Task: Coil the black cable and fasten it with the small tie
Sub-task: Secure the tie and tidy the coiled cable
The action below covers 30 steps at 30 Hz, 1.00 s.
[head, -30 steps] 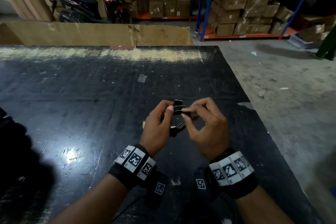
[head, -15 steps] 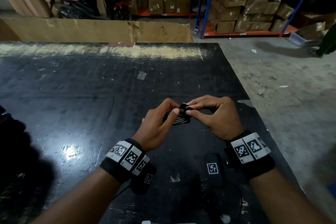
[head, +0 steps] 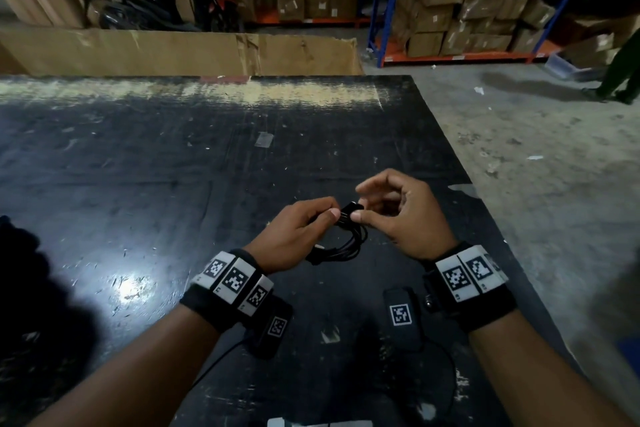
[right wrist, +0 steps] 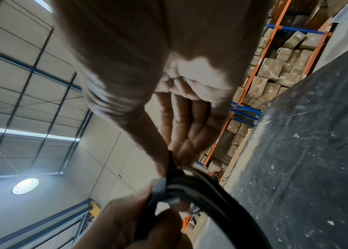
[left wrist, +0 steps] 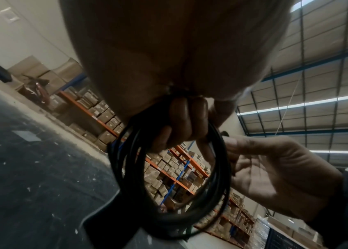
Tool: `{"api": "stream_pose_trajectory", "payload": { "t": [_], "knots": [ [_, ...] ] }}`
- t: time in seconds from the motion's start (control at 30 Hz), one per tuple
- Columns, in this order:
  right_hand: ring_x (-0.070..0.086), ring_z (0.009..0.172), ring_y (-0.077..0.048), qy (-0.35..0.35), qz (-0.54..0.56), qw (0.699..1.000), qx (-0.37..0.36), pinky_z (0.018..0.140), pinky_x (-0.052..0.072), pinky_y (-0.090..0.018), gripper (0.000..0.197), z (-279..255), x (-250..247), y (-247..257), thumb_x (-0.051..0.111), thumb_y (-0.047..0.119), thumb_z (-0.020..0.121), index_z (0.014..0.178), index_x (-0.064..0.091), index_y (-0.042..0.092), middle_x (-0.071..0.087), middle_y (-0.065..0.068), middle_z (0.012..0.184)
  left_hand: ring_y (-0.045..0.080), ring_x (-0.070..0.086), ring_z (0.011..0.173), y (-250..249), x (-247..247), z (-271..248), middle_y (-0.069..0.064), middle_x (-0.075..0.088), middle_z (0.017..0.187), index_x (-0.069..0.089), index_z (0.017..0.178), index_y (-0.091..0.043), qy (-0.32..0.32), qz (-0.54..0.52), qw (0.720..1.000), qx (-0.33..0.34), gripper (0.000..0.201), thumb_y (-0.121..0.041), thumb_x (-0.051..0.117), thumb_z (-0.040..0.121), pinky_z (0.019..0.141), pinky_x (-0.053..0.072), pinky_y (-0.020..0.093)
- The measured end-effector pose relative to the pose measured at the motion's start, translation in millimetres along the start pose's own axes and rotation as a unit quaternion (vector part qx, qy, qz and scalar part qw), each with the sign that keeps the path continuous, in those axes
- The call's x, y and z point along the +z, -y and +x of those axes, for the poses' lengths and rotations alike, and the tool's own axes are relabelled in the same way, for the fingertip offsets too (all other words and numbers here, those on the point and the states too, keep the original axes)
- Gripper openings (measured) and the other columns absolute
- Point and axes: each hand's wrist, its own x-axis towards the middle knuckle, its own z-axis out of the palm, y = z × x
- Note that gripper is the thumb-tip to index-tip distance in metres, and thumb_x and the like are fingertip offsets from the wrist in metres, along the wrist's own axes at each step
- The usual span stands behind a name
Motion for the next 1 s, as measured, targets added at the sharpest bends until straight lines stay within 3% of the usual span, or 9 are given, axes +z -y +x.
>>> {"api": "stream_pose_trajectory", "payload": {
  "t": [0.1,0.2,0.3,0.43,0.57,0.67,0.8,0.9,1.0],
  "knots": [
    [0.077,0.086,-0.020,0.078,-0.065,0.994,0.040,0.088,0.063,-0.045,0.019,8,-4,-5,0.084,0.007,0.077,0.094,0.080,0.013,0.080,-0.006,0.087,0.002,0.040,0.055,2,-2,3,-0.016,0.045,0.058,0.053,0.072,-0.032,0.033,0.021,0.999,-0.009,0.036,-0.029,0.046,0.106,0.059,0.035,0.025],
    [0.076,0.077,-0.018,0.070,-0.100,0.992,0.044,0.079,0.064,-0.045,0.013,12,-1,-9,0.081,0.009,0.078,0.081,0.079,0.022,0.079,-0.001,0.079,0.004,0.046,0.059,5,-1,4,-0.016,0.050,0.062,0.061,0.073,-0.039,0.040,-0.018,0.999,-0.031,0.030,-0.041,0.052,0.102,0.061,0.038,0.028],
    [0.071,0.066,-0.016,0.038,-0.050,0.995,0.076,0.065,0.062,-0.032,0.019,14,-2,-12,0.078,-0.003,0.081,0.079,0.076,0.016,0.075,-0.005,0.074,0.015,0.064,0.075,17,-8,0,-0.003,0.065,0.080,0.070,0.095,-0.021,0.036,-0.061,0.995,-0.063,0.033,-0.053,0.069,0.088,0.072,0.052,0.036],
    [0.067,0.053,-0.009,-0.009,0.075,0.985,0.154,0.054,0.059,-0.020,0.012,13,-5,-21,0.071,-0.012,0.084,0.085,0.073,0.000,0.072,-0.010,0.069,0.024,0.075,0.100,37,-14,-16,0.014,0.075,0.107,0.068,0.119,-0.011,0.013,-0.163,0.979,-0.124,0.037,-0.017,0.082,0.085,0.085,0.061,0.031],
    [0.069,0.048,-0.010,-0.081,0.161,0.949,0.257,0.052,0.059,-0.018,0.014,12,6,-40,0.070,-0.012,0.085,0.080,0.071,0.001,0.071,-0.006,0.065,0.028,0.076,0.090,55,-11,-25,0.019,0.076,0.101,0.071,0.109,-0.002,-0.093,-0.309,0.930,-0.178,0.027,-0.004,0.078,0.083,0.076,0.061,0.030],
    [0.070,0.047,-0.014,-0.093,0.173,0.935,0.296,0.049,0.059,-0.019,0.010,13,18,-55,0.068,-0.013,0.086,0.081,0.070,-0.004,0.071,-0.011,0.065,0.029,0.078,0.084,69,-7,-22,0.036,0.069,0.105,0.071,0.112,0.006,-0.159,-0.336,0.906,-0.204,0.025,0.008,0.071,0.087,0.080,0.064,0.030],
    [0.067,0.043,-0.013,-0.093,0.108,0.933,0.331,0.046,0.057,-0.019,0.004,22,28,-78,0.072,-0.010,0.083,0.087,0.071,-0.008,0.070,-0.017,0.068,0.027,0.078,0.072,83,-5,-11,0.031,0.073,0.094,0.073,0.103,0.007,-0.188,-0.304,0.898,-0.255,0.019,0.014,0.072,0.085,0.073,0.065,0.030],
    [0.069,0.048,-0.016,-0.082,0.039,0.934,0.347,0.048,0.057,-0.019,0.010,30,35,-94,0.079,-0.006,0.078,0.078,0.073,0.002,0.074,-0.017,0.071,0.026,0.077,0.066,103,-3,-1,0.028,0.076,0.090,0.075,0.092,0.003,-0.216,-0.252,0.891,-0.309,0.015,0.011,0.078,0.080,0.065,0.065,0.028],
    [0.073,0.057,-0.027,-0.076,0.005,0.935,0.346,0.056,0.062,-0.027,0.017,38,46,-111,0.080,-0.007,0.076,0.069,0.071,0.006,0.076,-0.023,0.078,0.037,0.078,0.078,128,0,9,0.028,0.078,0.091,0.079,0.083,-0.003,-0.211,-0.204,0.894,-0.338,0.011,0.006,0.081,0.076,0.079,0.065,0.045]
  ]
}}
